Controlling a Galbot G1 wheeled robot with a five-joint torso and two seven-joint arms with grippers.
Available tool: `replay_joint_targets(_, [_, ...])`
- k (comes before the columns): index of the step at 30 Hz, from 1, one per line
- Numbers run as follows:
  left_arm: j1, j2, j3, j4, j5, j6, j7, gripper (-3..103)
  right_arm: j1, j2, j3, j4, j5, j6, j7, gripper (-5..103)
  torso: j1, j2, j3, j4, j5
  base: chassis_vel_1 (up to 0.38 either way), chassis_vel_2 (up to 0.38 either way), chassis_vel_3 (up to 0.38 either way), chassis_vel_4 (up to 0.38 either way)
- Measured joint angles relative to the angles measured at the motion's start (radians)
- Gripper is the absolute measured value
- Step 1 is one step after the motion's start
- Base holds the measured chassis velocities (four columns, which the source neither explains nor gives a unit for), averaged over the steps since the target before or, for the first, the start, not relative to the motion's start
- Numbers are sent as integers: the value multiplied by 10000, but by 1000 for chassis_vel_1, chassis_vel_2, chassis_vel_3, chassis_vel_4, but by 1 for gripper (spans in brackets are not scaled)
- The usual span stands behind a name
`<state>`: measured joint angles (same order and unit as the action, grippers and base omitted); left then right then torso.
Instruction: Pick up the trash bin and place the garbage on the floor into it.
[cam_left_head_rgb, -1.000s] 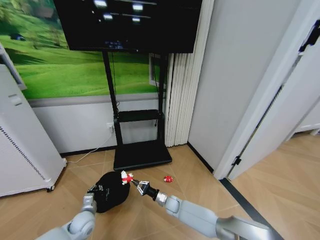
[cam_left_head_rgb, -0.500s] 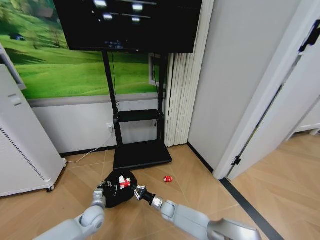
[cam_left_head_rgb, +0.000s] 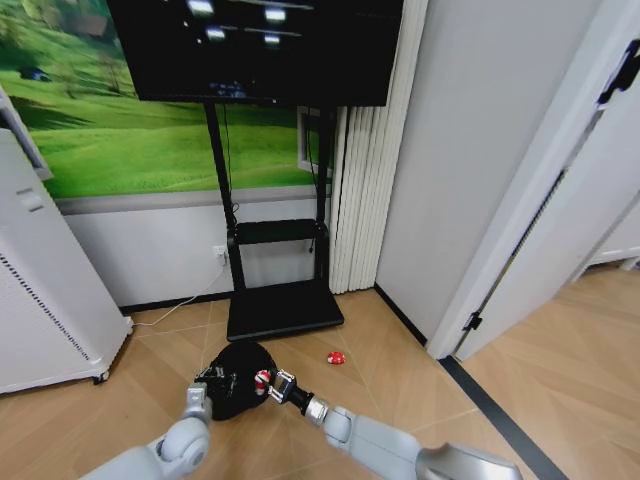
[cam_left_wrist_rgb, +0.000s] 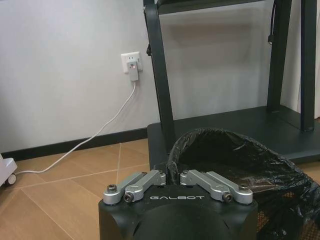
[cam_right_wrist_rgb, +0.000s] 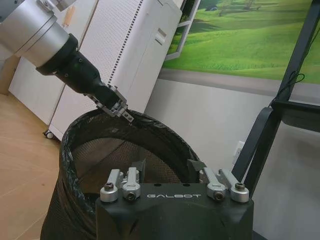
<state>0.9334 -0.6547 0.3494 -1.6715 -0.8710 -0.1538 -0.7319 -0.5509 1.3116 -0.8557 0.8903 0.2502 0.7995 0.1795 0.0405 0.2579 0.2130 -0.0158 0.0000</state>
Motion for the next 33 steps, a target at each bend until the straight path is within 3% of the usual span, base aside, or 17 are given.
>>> replay_joint_targets(1, [81,-7,-77,-14,32,-3,-2,7,-33,-28,51,33,-5,-1,78,57,0,0,0,0,0,0,0,0,0])
replay_joint_targets(3, [198,-6,-204,-38,80,-8,-1,7,-58,-62,144,51,-4,-1,180,57,0,0,0,0,0,0,0,0,0])
replay_joint_targets(7, [740,26,-778,-154,245,-31,-5,7,-105,-269,537,38,177,-7,619,73,0,0,0,2,1,0,0,0,0])
replay_joint_targets(12, [1280,271,-1558,-279,570,-132,-45,7,-497,-943,1851,-38,975,-15,972,95,0,0,0,-1,1,0,0,0,0])
replay_joint_targets(14, [1372,319,-1734,-313,614,-171,-45,7,-643,-988,2203,-122,1131,-15,1062,98,0,0,0,-1,0,0,0,0,0])
replay_joint_targets(18, [1893,580,-2289,-590,841,-317,-48,7,-1098,-1275,3211,-390,882,-15,1114,100,0,0,-1,1,2,0,0,0,0])
replay_joint_targets(23, [2380,782,-2613,-956,949,-392,-70,7,-1632,-2164,3609,-13,1046,-15,886,100,-1,1,-1,-3,-3,0,0,0,0])
replay_joint_targets(33, [2608,830,-2664,-1286,1084,-396,-117,7,-1797,-2762,3950,208,1147,-15,450,100,-1,1,-1,1,1,-7,5,12,-10])
